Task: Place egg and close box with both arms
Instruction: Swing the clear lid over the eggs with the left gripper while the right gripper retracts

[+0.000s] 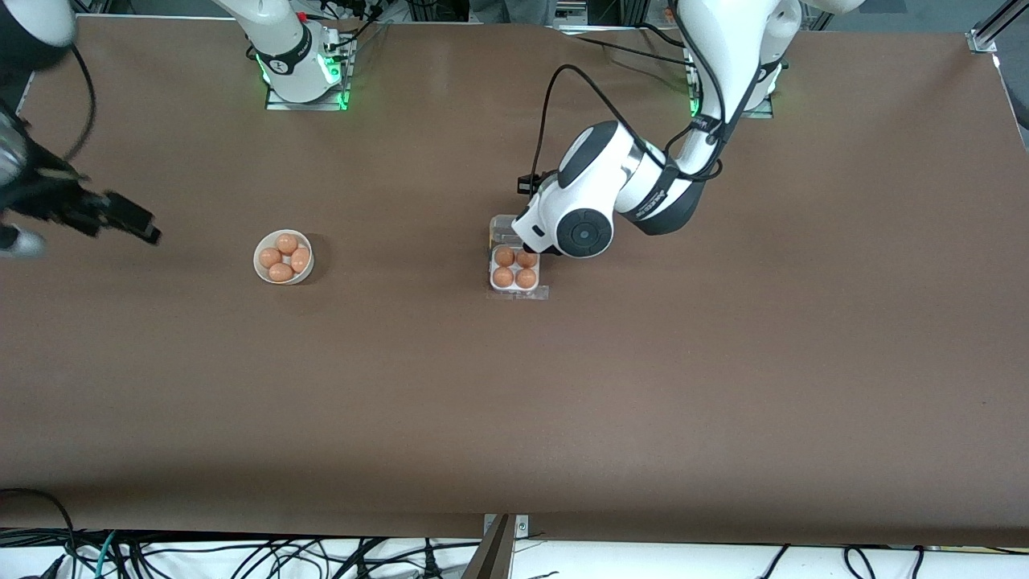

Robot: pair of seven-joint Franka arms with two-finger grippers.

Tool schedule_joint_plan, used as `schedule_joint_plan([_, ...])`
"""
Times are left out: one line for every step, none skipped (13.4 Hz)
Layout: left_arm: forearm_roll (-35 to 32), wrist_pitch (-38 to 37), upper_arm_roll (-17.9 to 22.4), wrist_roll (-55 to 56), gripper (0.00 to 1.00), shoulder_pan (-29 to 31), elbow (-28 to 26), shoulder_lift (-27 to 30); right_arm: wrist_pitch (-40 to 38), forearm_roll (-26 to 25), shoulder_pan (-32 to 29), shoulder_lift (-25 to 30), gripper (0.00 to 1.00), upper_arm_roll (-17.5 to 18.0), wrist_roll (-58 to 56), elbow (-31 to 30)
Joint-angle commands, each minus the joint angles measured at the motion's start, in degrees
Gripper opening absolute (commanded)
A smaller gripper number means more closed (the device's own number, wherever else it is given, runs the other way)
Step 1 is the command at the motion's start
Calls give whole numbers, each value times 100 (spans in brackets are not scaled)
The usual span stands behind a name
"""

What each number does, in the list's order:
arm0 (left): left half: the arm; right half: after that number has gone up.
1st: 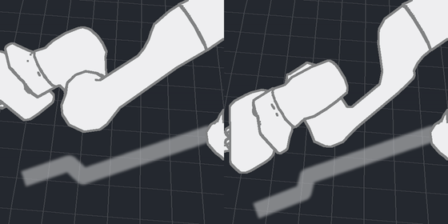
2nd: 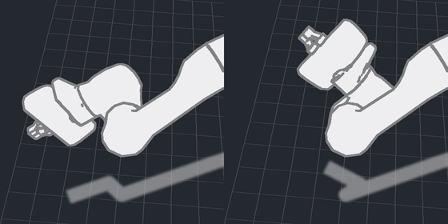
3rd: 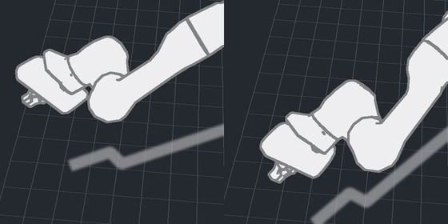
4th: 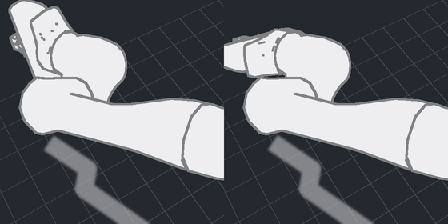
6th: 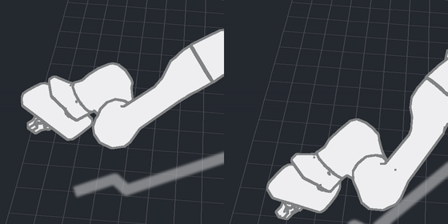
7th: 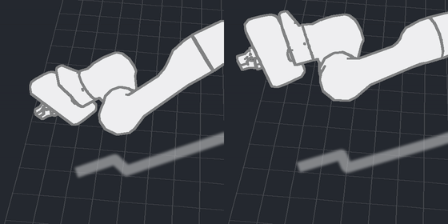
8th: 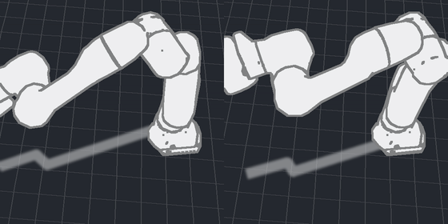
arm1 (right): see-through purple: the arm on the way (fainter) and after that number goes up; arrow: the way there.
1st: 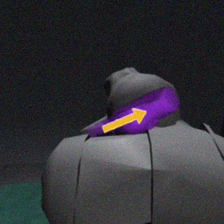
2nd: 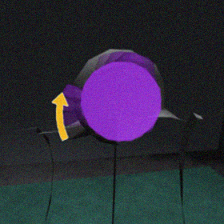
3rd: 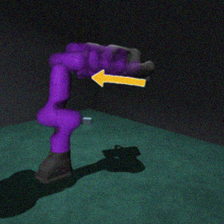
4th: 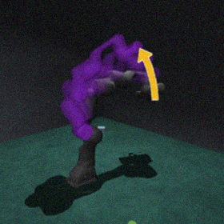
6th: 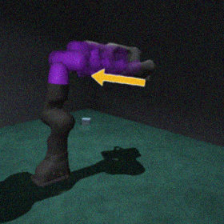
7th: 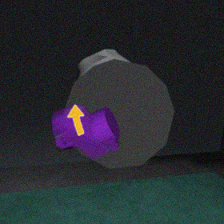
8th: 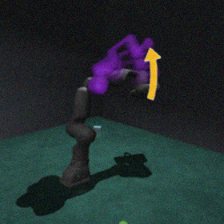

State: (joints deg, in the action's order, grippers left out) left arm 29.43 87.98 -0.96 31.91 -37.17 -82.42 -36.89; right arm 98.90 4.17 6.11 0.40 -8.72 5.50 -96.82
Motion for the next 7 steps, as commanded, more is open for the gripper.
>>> schedule_joint_plan([151,314,87,61,19,-168,270,-301,-571,-83,-207,83,100,160,-84,293])
schedule_joint_plan([159,464,78,69,19,-168,270,-371,-757,-231,-207,48,100,168,-75,495])
schedule_joint_plan([159,613,78,69,19,-238,270,-450,-820,-320,-207,30,100,177,12,558])
schedule_joint_plan([142,754,87,69,19,-317,270,-512,-785,-356,-207,-5,100,186,74,550])
schedule_joint_plan([133,930,87,43,19,-326,270,-573,-724,-356,-207,-57,100,169,31,550])
schedule_joint_plan([124,1071,87,52,19,-326,270,-591,-645,-356,-207,-92,100,160,4,550])
schedule_joint_plan([107,1185,95,43,19,-318,270,-583,-566,-339,-189,-145,100,151,4,550])
